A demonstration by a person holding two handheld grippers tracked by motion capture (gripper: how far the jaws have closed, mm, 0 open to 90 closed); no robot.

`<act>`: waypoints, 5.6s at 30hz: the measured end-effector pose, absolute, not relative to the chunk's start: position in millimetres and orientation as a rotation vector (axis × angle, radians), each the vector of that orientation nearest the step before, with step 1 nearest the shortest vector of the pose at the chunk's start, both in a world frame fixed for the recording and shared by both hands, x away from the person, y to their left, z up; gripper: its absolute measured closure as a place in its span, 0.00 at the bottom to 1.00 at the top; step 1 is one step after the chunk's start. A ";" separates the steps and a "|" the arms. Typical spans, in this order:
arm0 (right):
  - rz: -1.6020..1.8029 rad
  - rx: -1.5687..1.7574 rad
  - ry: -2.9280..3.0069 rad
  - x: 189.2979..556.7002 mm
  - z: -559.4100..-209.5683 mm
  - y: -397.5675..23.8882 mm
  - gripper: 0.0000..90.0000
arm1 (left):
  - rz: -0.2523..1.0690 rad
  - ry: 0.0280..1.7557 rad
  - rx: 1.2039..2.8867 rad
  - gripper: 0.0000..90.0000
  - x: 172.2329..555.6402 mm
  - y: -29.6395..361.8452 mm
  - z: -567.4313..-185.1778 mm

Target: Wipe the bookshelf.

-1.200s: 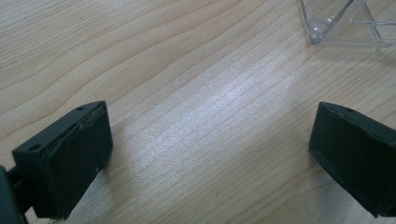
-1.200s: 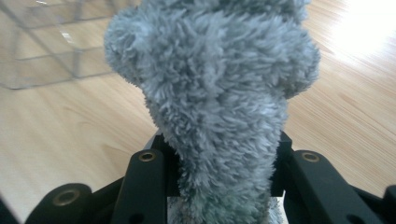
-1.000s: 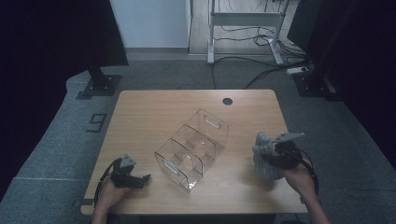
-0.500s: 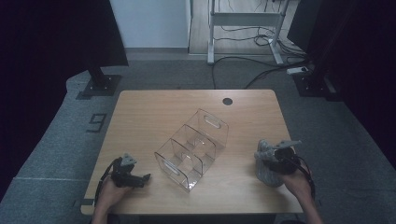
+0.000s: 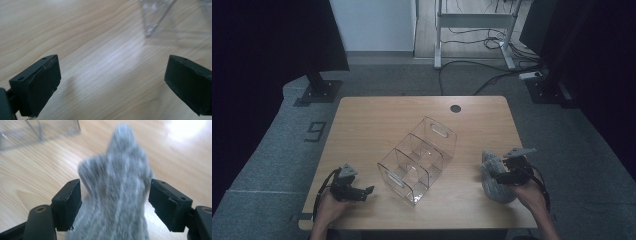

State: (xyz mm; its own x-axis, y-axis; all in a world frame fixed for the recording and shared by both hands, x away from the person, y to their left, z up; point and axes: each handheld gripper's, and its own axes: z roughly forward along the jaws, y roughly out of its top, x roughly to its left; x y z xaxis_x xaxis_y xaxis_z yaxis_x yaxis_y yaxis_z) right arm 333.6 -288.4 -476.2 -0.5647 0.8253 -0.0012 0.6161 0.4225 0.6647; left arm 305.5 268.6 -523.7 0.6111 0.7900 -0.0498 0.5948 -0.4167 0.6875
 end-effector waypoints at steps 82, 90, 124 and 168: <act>1.137 0.932 2.591 335.3 -471.1 -183.9 0.51 | 0.330 0.928 2.137 0.11 279.9 195.8 -495.7; 1.138 0.900 2.624 332.1 -471.8 -174.2 0.49 | 0.398 1.045 2.119 0.40 288.5 193.9 -492.2; 0.985 1.130 2.417 338.4 -447.7 -256.2 0.30 | 0.530 1.220 2.107 0.90 313.1 229.1 -487.7; 0.939 1.310 2.369 330.4 -490.7 -290.8 0.70 | 0.541 1.210 2.065 0.95 319.2 251.7 -483.9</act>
State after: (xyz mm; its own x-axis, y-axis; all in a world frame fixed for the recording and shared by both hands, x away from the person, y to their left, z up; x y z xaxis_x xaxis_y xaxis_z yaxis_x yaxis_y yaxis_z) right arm 330.4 -290.8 -490.7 -0.5518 0.8312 0.0683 0.6522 0.3789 0.6566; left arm 319.2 251.7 -483.9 0.4831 0.8754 0.0157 0.5955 -0.3417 0.7270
